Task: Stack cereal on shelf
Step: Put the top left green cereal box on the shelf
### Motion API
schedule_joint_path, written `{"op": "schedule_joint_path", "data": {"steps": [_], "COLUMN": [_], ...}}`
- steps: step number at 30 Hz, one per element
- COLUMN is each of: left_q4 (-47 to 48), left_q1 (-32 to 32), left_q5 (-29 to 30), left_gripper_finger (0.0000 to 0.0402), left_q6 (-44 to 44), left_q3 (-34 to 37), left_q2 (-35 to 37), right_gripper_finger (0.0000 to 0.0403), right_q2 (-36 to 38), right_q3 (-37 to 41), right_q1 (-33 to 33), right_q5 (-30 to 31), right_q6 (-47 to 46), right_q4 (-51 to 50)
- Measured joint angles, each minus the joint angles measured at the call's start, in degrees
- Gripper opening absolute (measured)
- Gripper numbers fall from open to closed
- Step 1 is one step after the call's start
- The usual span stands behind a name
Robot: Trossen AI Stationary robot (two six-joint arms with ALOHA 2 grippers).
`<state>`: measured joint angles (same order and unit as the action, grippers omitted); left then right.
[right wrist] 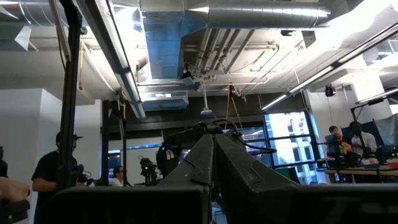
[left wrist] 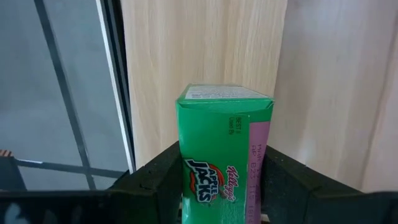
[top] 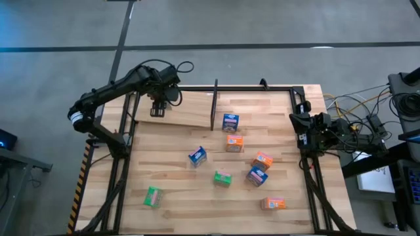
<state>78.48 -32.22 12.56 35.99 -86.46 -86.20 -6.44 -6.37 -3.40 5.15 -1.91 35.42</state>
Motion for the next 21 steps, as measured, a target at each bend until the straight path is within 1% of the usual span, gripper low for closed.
{"op": "schedule_joint_path", "data": {"steps": [6,12,17,21], "left_q4": [-2.3,-2.6,-4.0,-4.5], "left_q1": [-3.6,-7.9,-10.7,-12.5], "left_q5": [-1.1,-1.6,-4.3,-4.5], "left_gripper_finger": [0.0162,0.0162,0.0162,0.0162], "left_q6": [2.1,3.3,3.4,3.7], "left_q3": [0.0,0.0,0.0,0.0], "left_q2": [-0.8,-1.5,-3.2,-5.4], "right_gripper_finger": [0.0009,0.0009,0.0009,0.0009], "right_q2": [0.0,0.0,0.0,0.0], "right_q3": [0.0,0.0,0.0,0.0], "right_q1": [0.0,0.0,0.0,0.0], "right_q5": [0.0,-0.1,-0.2,-0.2], "right_q6": [0.0,0.0,0.0,0.0], "right_q4": [0.0,0.0,0.0,0.0]}}
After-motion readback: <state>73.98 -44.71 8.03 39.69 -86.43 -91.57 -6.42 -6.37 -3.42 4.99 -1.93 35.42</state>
